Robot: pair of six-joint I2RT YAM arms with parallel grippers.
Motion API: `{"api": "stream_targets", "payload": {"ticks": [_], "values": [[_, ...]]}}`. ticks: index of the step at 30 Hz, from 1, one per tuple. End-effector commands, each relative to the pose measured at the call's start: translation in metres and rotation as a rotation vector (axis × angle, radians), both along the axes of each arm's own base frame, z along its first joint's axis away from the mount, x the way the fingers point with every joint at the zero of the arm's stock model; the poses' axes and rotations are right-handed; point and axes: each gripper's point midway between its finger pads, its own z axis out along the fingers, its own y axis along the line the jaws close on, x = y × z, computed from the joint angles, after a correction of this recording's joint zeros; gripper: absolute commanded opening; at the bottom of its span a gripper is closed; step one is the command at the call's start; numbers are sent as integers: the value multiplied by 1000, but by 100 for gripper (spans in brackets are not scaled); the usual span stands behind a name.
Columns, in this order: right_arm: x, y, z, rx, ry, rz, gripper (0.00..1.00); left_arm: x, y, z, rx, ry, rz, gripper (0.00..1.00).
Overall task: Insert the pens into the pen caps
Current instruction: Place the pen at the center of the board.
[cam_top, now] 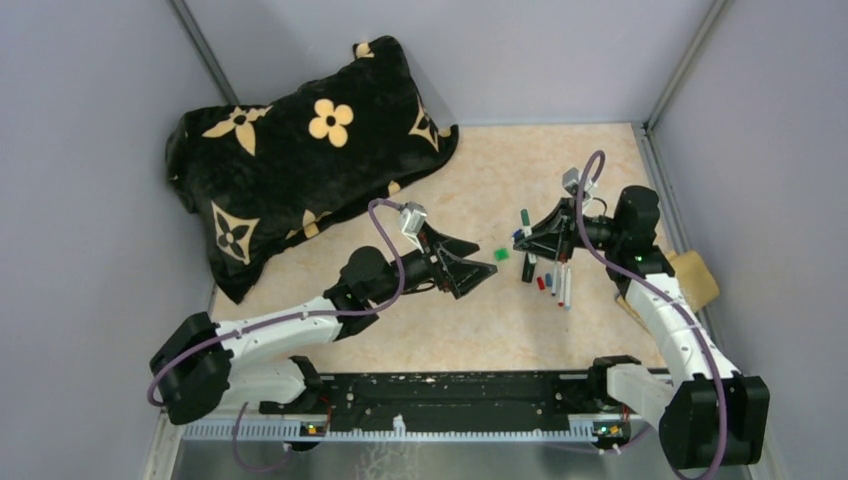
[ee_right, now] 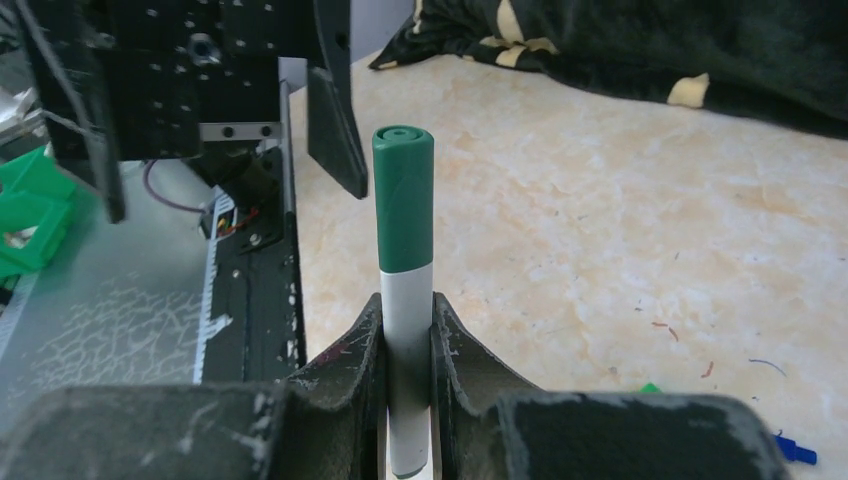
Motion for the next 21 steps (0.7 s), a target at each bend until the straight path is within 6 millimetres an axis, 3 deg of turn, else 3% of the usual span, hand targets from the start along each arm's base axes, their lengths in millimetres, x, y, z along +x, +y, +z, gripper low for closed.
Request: {"api": "stream_targets", "payload": {"ticks": [1, 5, 11, 21], "values": [[-8, 3, 17, 58, -37, 78, 0, -7, 3, 25, -133, -175, -32, 96], [-11, 4, 13, 61, -26, 93, 0, 0, -15, 24, -131, -188, -74, 84], [-16, 7, 6, 62, -16, 121, 0, 18, -24, 25, -199, -178, -91, 65], [-18, 11, 1, 63, 0, 138, 1, 25, -57, 22, -198, -211, -184, 51]]}}
